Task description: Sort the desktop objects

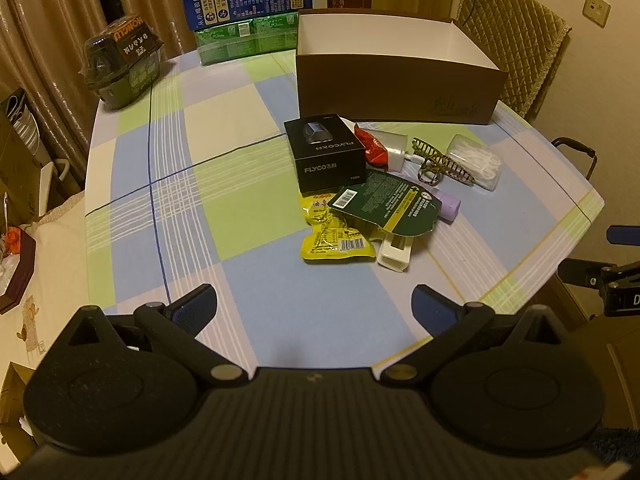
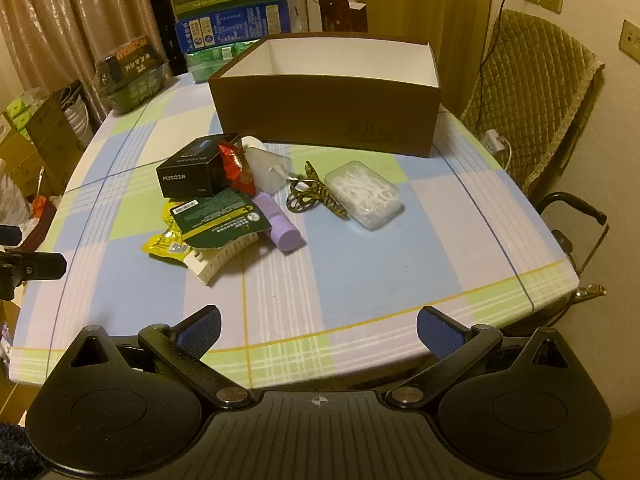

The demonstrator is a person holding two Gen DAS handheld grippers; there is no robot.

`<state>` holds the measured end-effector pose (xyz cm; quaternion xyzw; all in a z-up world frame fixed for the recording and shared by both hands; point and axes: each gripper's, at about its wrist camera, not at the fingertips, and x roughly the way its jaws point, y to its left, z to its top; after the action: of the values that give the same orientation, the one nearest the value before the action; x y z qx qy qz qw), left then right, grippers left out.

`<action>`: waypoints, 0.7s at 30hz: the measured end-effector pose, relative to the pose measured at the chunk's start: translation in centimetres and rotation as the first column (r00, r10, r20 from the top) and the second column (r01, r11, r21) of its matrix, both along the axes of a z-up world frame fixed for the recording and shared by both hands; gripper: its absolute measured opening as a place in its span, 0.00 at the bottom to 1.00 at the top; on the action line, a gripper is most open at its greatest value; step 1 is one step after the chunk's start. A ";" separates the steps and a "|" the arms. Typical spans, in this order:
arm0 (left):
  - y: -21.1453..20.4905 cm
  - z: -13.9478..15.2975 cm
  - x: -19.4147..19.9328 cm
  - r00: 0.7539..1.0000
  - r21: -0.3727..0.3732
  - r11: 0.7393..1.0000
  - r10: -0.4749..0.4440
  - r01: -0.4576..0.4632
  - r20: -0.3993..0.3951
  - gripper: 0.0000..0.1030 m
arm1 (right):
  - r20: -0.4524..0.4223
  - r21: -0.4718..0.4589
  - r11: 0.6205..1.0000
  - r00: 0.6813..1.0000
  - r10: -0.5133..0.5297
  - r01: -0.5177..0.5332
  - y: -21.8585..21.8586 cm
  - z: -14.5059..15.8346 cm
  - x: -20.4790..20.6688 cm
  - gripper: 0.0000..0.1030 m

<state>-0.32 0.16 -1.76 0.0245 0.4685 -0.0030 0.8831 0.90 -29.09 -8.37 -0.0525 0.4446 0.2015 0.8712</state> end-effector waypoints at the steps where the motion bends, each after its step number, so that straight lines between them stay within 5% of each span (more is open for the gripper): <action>1: 0.0 0.0 0.0 1.000 0.000 1.000 0.000 0.000 0.000 0.99 | 0.000 0.000 1.000 1.000 0.001 -0.001 0.0 0.0 0.0 0.98; 21: 0.6 0.4 -0.5 1.000 0.000 1.000 0.007 -0.007 -0.001 0.99 | 0.003 -0.002 0.999 0.999 0.032 -0.032 0.7 0.4 -0.5 0.98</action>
<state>-0.81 0.80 -1.37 0.0229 0.4693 0.0004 0.8827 0.38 -28.37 -7.94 -0.0607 0.4428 0.2147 0.8684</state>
